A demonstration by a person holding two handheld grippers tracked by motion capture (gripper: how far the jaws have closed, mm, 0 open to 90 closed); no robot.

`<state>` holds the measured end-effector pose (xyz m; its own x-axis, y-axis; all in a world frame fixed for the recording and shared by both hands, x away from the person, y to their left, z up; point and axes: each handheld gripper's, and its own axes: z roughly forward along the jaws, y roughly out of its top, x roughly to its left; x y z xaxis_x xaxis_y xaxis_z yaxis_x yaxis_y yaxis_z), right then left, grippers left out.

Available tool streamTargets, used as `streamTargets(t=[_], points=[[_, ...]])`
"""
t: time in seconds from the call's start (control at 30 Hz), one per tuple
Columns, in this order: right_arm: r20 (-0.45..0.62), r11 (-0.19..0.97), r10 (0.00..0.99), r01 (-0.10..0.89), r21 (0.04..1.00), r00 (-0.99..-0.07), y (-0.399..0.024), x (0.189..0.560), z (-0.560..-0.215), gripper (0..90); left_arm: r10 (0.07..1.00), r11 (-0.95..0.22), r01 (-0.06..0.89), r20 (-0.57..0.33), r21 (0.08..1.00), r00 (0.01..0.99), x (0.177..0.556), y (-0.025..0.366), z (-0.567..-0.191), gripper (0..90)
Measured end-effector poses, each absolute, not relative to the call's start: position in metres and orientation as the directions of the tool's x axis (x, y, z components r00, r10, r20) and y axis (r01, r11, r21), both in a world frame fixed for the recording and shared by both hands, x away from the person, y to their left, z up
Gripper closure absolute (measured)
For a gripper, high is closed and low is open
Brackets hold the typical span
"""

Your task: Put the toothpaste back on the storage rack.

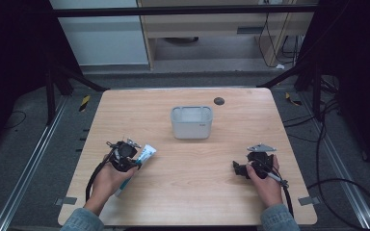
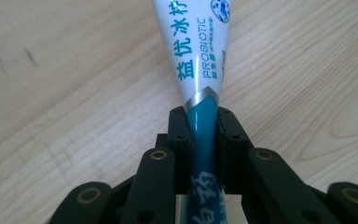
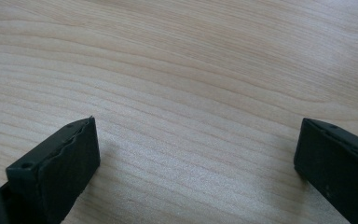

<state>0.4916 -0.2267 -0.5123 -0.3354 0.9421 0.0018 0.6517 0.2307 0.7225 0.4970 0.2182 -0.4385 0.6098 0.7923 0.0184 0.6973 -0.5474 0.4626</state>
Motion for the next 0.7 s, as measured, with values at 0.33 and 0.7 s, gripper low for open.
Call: streamTargets(t=[0.33,0.7], points=[[0.001,0.231,0.942,0.651,0.723,-0.335,-0.227,0.492,-0.512,0.5,0.783,-0.55,0.628,0.077,0.551,0.618,0.498,0.209,-0.401,77.9],[0.0,0.232,0.942,0.651,0.723,-0.336,-0.227,0.492,-0.512,0.5,0.77,-0.539,0.571,0.087,0.619,0.633,0.509,0.179,-0.373,77.9]])
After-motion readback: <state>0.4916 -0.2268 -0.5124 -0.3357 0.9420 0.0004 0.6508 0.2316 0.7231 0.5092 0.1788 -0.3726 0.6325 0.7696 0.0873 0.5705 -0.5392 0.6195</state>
